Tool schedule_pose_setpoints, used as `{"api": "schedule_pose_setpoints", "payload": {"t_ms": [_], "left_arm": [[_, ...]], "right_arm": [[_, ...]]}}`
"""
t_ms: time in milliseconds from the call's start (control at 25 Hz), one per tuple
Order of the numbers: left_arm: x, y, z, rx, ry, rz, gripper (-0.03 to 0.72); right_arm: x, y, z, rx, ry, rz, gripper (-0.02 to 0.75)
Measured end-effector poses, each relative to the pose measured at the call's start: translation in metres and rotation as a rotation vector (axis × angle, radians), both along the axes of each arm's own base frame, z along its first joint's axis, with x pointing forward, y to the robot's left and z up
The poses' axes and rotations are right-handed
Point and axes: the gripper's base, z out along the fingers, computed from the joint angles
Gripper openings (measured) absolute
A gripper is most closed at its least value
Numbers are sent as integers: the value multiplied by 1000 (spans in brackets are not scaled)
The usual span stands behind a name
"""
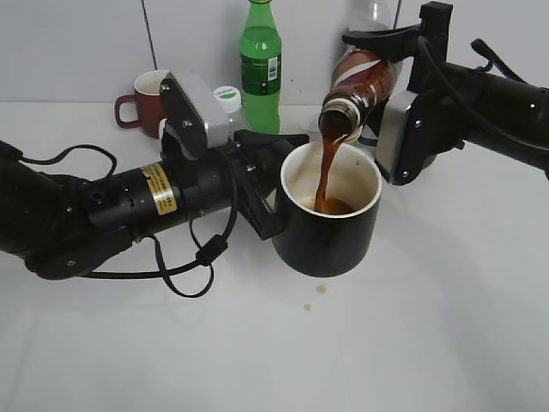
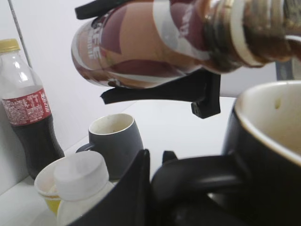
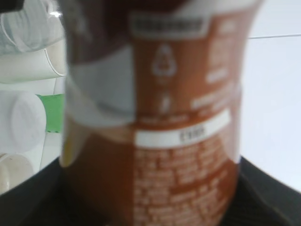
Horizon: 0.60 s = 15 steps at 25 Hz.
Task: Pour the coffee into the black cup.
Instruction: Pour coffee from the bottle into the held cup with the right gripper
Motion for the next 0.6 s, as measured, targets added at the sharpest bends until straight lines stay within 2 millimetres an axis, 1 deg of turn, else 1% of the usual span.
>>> {"api": "schedule_pose_setpoints", "payload": {"t_ms": [400,520,600], "left_arm": [[0,0,0,0,0,0,45],[0,0,0,0,0,0,45],[0,0,0,1,0,0,45]], "right_arm": [[0,0,0,12,12,-3,503],[0,0,0,57,62,-4,503],[0,0,0,141,155,-6,503]]}}
